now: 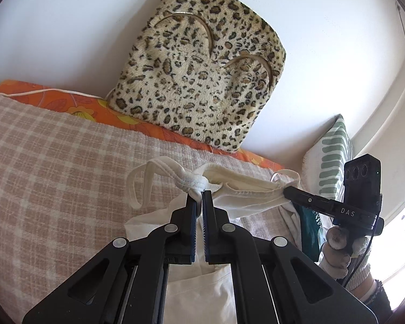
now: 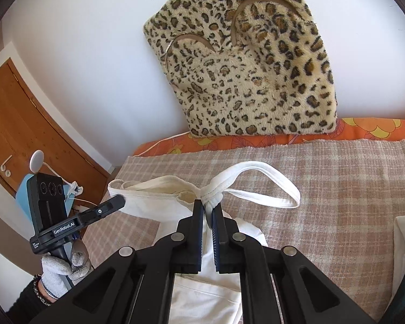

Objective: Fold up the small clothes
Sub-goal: 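Fold the held straps over onto the folded hem with both tools, then lay the straps down on the folded camisole and open both tools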

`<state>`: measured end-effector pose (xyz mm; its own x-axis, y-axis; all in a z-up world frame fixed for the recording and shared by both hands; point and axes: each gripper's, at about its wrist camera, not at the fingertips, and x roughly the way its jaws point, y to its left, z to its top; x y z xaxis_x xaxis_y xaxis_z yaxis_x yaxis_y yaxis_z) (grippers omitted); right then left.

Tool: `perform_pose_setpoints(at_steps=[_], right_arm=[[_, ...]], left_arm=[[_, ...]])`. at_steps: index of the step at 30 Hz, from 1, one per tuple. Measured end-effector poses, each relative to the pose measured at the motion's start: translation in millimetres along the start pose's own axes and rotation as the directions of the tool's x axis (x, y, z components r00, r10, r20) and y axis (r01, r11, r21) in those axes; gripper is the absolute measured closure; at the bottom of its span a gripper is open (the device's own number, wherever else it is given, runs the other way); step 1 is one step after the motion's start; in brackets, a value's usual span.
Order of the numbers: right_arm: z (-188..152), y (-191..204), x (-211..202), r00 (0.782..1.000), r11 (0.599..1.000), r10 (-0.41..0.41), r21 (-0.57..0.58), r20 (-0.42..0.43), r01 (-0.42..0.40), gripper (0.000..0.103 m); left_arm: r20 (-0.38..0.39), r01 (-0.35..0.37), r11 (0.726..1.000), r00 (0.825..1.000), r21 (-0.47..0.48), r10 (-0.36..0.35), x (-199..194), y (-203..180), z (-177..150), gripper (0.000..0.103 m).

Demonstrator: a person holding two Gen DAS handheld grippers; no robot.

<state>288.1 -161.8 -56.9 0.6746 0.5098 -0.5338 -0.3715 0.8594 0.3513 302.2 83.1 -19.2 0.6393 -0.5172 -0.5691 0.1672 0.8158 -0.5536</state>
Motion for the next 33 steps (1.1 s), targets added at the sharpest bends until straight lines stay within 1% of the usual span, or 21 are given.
perform_pose_setpoints(at_steps=[4,7,13,17,20,24,26,27,28,29,30,31,32,33], right_arm=[[-23.4,6.7,-13.6,1.000,1.000,-0.012,-0.002,0.001,0.012,0.099],[-43.3,15.2,-22.5,0.999,0.999,-0.032,-0.023,-0.004,0.032,0.100],[-83.7,22.7,-35.3,0.998,0.998,-0.054,-0.022,-0.016,0.054,0.101],[-105.9,20.6,-40.6,0.997,0.997,-0.072,-0.020,-0.019,0.071,0.102],[-120.0,18.3,-44.7,0.995,0.994,-0.096,-0.047,-0.012,0.096,0.103],[-132.2,8.0,-48.1,0.994,0.994,-0.107,-0.021,-0.002,0.107,0.103],[-133.5,3.7,-47.3,0.994,0.994,-0.108,-0.005,-0.002,0.108,0.102],[-132.8,1.6,-46.8,0.994,0.994,-0.107,0.013,-0.007,0.107,0.097],[-131.6,-2.6,-45.9,0.996,0.995,-0.089,0.047,-0.022,0.090,0.095],[-130.5,-6.8,-45.2,0.998,0.994,-0.064,0.085,-0.029,0.066,0.077],[-130.0,-9.5,-46.5,0.999,0.992,-0.052,0.114,-0.013,0.053,0.055],[-129.7,-9.5,-47.9,0.999,0.991,-0.050,0.123,0.009,0.049,0.052],[-128.6,-8.6,-47.0,0.999,0.992,-0.044,0.123,0.013,0.042,0.053],[-127.5,-7.0,-45.1,0.999,0.992,-0.040,0.123,0.012,0.038,0.053]], left_arm=[[-0.016,-0.019,0.999,1.000,0.028,0.020,-9.8,-6.3,-23.1,0.100],[-0.025,-0.036,0.996,0.999,0.076,0.038,-18.7,-13.6,-39.7,0.100],[-0.053,-0.079,0.980,0.994,0.183,0.090,-31.6,-25.8,-75.5,0.100],[-0.065,-0.097,0.972,0.991,0.215,0.114,-37.5,-25.6,-93.2,0.100],[-0.065,-0.121,0.961,0.988,0.247,0.141,-41.2,-23.5,-103.2,0.100],[-0.080,-0.155,0.950,0.980,0.271,0.183,-40.7,-16.1,-115.4,0.100],[-0.090,-0.157,0.950,0.978,0.270,0.188,-41.0,-13.5,-117.5,0.100],[-0.096,-0.152,0.954,0.979,0.257,0.182,-41.7,-11.4,-116.6,0.100],[-0.111,-0.132,0.965,0.981,0.228,0.161,-42.1,-7.7,-114.6,0.100],[-0.116,-0.128,0.971,0.981,0.202,0.153,-43.2,-4.6,-112.6,0.098],[-0.101,-0.146,0.970,0.981,0.192,0.167,-45.2,-3.1,-110.8,0.095],[-0.080,-0.162,0.967,0.980,0.197,0.181,-47.2,-2.9,-109.6,0.085],[-0.070,-0.177,0.963,0.978,0.205,0.195,-47.4,-3.0,-108.2,0.072],[-0.068,-0.178,0.960,0.978,0.215,0.196,-46.4,-3.1,-106.2,0.069]])
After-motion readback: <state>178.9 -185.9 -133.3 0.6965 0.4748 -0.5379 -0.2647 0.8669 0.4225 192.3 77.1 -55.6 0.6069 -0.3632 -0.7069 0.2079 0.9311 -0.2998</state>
